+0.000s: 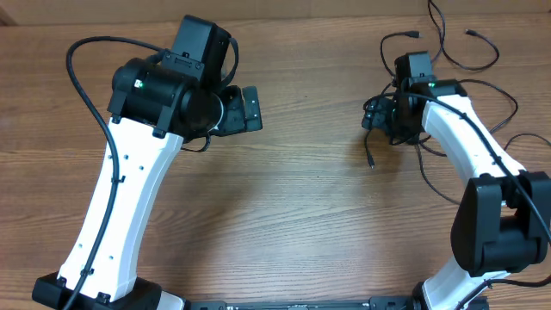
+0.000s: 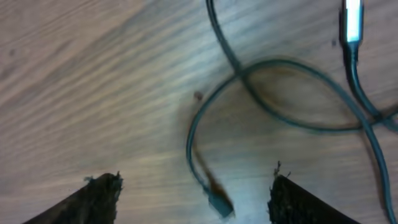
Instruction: Untangle cables
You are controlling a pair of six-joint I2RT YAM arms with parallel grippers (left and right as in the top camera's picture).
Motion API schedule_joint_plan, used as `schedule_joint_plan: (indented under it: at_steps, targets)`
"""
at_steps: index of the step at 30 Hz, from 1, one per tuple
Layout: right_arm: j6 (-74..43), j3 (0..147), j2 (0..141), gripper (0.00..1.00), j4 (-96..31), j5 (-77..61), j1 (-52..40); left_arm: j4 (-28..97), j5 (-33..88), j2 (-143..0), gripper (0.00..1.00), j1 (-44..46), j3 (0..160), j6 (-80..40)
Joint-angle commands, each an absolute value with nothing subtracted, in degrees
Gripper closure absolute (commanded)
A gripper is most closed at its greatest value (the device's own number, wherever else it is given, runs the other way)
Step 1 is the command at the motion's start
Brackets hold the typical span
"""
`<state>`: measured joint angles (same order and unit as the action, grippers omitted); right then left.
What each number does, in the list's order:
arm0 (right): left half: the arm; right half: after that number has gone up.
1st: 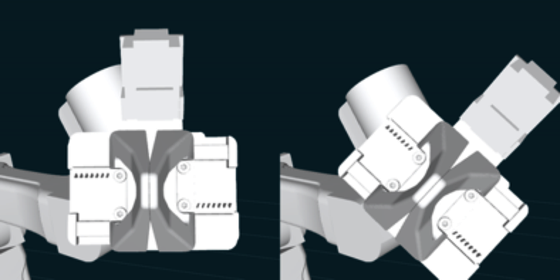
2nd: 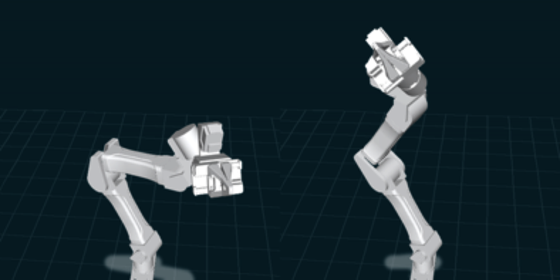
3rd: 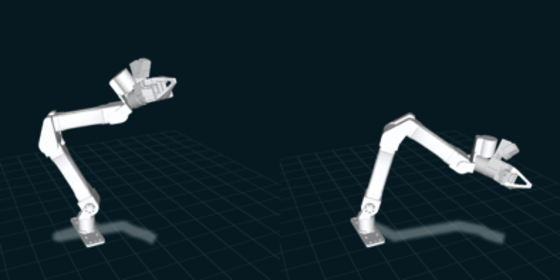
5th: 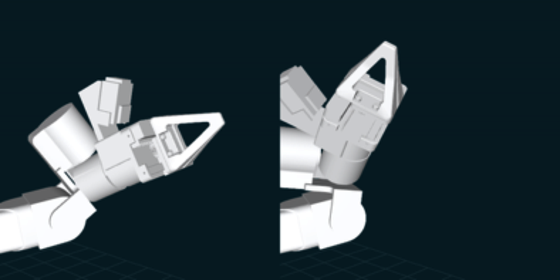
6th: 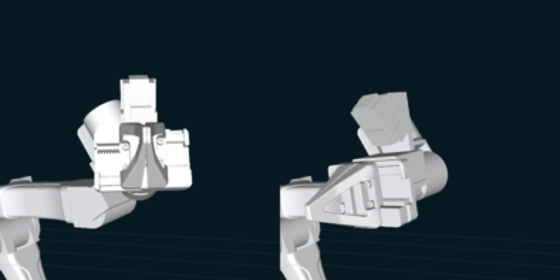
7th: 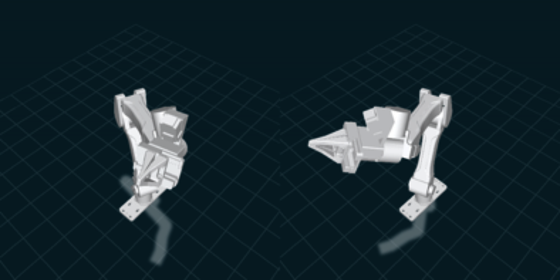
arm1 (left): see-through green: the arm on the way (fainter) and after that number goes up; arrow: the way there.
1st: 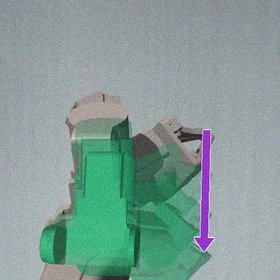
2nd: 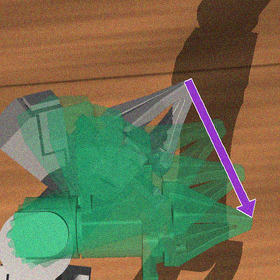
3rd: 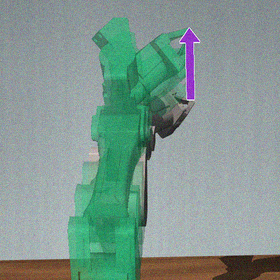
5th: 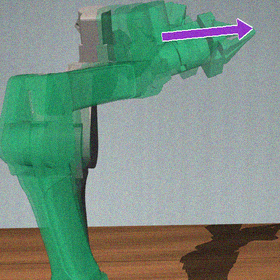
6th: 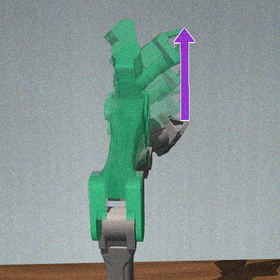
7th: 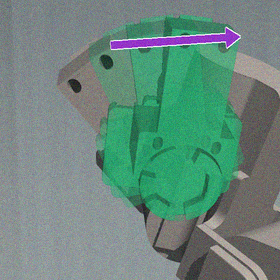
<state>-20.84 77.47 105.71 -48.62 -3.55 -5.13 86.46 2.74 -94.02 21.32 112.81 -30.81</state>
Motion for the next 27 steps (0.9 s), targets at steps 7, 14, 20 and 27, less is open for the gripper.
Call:
schedule_joint_plan:
  at_steps: [7,14,20,27]
  targets:
    - [-22.70,68.75,105.62,0.41,-37.28,-1.78,-5.54,86.26,1.89,-94.52,0.01,21.12,113.01,-32.18]
    - [-22.70,65.76,105.69,0.41,-34.02,-1.76,-6.96,85.23,1.91,-94.52,0.00,21.12,112.97,-32.18]
    - [-22.22,64.12,106.24,0.44,-31.11,-1.76,-7.86,85.23,1.89,-94.52,0.00,21.12,112.97,-32.16]
    - [-19.46,64.12,107.70,0.53,-30.15,-1.45,-8.36,85.25,1.89,-94.52,0.01,21.12,112.97,-32.14]
